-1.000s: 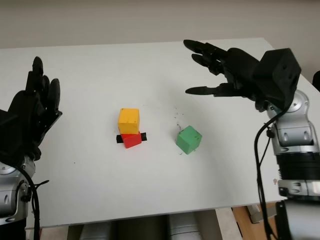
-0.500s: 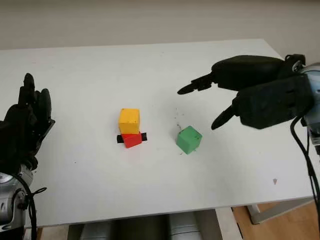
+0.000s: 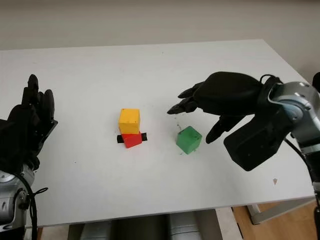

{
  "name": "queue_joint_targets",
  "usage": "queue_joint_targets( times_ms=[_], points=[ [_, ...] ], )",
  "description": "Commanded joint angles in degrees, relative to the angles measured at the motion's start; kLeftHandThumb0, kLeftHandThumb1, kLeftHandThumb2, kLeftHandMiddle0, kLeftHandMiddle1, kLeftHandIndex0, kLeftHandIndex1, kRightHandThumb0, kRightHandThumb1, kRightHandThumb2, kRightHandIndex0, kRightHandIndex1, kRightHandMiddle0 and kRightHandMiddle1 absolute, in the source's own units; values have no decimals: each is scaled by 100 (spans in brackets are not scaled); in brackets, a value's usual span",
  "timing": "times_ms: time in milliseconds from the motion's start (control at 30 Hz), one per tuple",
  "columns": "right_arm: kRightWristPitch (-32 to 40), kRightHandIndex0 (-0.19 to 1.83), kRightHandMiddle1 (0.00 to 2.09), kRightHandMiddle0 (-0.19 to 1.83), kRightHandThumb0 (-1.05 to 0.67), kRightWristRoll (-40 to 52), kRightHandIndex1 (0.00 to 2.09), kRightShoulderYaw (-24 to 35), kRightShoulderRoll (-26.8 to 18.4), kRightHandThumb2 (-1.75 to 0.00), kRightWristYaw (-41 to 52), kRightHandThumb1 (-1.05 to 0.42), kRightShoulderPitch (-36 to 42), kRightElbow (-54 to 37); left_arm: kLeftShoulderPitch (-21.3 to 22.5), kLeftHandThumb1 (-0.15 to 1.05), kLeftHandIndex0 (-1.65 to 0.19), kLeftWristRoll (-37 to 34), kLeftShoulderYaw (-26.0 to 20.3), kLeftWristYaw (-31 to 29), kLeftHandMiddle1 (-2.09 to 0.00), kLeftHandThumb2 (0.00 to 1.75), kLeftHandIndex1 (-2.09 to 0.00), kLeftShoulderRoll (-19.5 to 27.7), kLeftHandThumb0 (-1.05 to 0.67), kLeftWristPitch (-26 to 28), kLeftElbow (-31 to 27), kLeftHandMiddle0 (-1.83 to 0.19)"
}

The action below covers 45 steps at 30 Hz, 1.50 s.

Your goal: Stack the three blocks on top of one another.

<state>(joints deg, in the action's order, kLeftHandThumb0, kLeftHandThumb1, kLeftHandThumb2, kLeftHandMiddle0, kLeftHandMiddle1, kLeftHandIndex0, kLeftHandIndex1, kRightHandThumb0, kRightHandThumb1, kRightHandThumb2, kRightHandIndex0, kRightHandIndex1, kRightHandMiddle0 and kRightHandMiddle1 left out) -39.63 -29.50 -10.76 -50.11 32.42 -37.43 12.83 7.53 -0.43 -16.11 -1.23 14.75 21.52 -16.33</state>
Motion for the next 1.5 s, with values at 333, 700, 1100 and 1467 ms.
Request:
queue_joint_targets(
  times_ms=[333, 700, 1100, 1467],
  points=[
    [-39, 23, 7, 51, -75, -685, 2, -335, 293, -7, -889, -89, 196, 562, -97, 105, 14, 101, 25, 52, -6, 57, -6, 25, -79, -84, -133, 16],
    [72, 21, 8, 51, -78, -962, 3, -499, 257, -5, -1027, -90, 175, 817, -192, 105, 14, -10, -30, 22, -5, 51, -6, 8, -78, -70, -245, 17],
    [27, 27, 16, 61, -69, -1281, 7, -494, 209, -5, -1588, -88, 256, 995, -241, 105, 13, 115, 69, -24, -5, 52, -6, 68, -77, -71, -194, 17],
    [-102, 36, 111, 28, -56, -1523, 6, -617, 242, -5, -2237, -89, 199, 1469, -243, 105, 12, 139, 73, -12, -5, 51, -6, 66, -77, 1, -225, 18]
  ],
)
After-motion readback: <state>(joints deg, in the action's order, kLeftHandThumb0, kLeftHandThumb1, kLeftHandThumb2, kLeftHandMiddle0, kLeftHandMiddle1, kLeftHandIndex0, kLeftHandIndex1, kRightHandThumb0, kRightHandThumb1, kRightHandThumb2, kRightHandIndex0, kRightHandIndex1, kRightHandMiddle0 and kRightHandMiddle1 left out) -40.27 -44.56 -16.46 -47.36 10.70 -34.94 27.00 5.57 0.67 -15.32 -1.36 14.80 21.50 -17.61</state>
